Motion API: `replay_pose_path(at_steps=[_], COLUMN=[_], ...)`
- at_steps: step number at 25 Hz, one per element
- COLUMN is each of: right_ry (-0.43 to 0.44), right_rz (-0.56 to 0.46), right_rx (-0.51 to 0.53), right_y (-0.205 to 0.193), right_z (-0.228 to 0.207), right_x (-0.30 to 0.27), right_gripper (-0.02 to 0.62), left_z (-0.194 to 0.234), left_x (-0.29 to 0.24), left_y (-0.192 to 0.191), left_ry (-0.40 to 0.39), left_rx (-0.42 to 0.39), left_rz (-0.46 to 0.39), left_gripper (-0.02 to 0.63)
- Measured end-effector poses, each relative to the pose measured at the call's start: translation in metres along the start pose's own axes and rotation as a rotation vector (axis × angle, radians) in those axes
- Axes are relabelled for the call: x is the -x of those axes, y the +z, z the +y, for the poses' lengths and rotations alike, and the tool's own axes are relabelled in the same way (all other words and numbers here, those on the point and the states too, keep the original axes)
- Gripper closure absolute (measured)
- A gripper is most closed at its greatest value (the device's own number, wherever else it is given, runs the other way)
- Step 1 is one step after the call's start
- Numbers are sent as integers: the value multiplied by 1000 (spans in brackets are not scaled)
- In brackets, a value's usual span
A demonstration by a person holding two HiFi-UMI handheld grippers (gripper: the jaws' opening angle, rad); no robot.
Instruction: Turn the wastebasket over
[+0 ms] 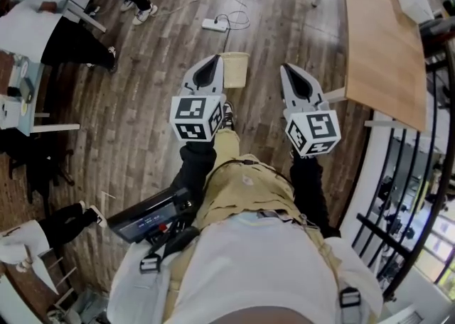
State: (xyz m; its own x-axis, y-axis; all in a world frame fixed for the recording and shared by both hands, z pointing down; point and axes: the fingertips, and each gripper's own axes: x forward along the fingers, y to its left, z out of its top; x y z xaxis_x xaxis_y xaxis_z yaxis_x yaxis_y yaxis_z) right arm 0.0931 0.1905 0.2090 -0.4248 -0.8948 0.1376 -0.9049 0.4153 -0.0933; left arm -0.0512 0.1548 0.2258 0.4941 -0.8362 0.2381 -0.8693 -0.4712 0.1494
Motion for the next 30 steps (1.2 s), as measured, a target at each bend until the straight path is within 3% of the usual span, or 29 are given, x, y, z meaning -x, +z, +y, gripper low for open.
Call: replay_pose_path(at_steps=[6, 17, 23, 30], right_ry=[21, 57, 53, 124], right_rz=[77, 249, 351, 473], right_rx=[-6, -60, -94, -129], right_y=[0, -46, -86, -143], right_z=[-22, -30, -47, -65], right_x=[-105, -250, -267, -276], right_gripper=[574, 574, 574, 574], left_z=[66, 169, 170, 160], left_x=[-73, -170, -210, -233], left_y=[8, -33, -81, -142], left_ry=[10, 19, -20, 12], left_rx=[55, 158, 212, 287], left_rz=[42, 193, 308, 416], left_gripper=[604, 606, 604, 604])
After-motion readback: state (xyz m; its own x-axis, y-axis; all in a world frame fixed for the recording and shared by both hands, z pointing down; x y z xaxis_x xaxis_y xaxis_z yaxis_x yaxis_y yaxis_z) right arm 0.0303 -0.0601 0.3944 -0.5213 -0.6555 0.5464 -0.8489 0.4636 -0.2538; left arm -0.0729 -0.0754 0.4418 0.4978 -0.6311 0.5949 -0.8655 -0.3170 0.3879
